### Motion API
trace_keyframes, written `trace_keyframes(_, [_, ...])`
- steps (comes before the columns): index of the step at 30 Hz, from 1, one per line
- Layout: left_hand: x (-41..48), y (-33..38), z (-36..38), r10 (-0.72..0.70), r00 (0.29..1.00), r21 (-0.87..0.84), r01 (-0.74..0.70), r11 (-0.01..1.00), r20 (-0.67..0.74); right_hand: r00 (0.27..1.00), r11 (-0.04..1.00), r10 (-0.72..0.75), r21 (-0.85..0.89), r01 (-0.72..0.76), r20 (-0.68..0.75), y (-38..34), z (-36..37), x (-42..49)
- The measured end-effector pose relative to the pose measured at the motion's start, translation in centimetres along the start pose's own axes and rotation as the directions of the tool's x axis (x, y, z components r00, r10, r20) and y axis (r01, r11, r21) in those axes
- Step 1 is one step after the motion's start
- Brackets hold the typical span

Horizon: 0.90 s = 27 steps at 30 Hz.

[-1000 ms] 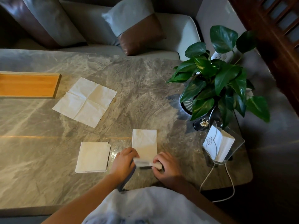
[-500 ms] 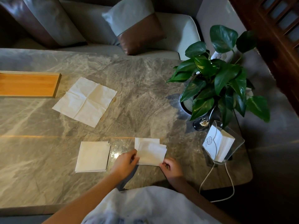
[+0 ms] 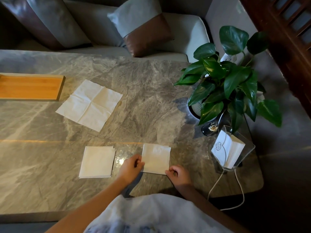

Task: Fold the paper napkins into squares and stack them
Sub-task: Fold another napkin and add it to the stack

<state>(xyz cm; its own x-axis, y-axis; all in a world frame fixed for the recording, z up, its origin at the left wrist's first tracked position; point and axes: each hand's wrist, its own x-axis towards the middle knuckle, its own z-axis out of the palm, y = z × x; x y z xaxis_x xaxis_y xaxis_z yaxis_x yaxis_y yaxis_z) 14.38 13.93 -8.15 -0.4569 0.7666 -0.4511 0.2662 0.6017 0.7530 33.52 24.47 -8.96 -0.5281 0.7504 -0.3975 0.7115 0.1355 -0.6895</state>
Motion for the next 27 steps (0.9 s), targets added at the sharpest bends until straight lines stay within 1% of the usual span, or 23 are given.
trace_keyframes(7, [-0.2,-0.6,-0.3,-0.035,0.999,0.107,0.036,0.994,-0.018,1.000,1.000,0.024,0.004,-0.024,-0.003,0.2,0.2,0.1])
trace_keyframes(11, [-0.3,-0.7,-0.4,-0.066,0.998,0.141,0.068,0.988,-0.018,0.999,0.999,0.034,-0.010,-0.034,0.015,0.4,0.3,0.3])
trace_keyframes(23, [0.0,-0.8,-0.3,-0.001,1.000,0.231,0.001,0.973,0.003,0.998,0.999,0.048,-0.010,-0.048,0.033,1.2,0.6,0.5])
trace_keyframes(27, [0.1,-0.9,-0.1,-0.007,1.000,0.253,0.007,0.968,-0.002,0.998,0.999,0.044,-0.013,-0.044,0.033,1.3,0.5,0.5])
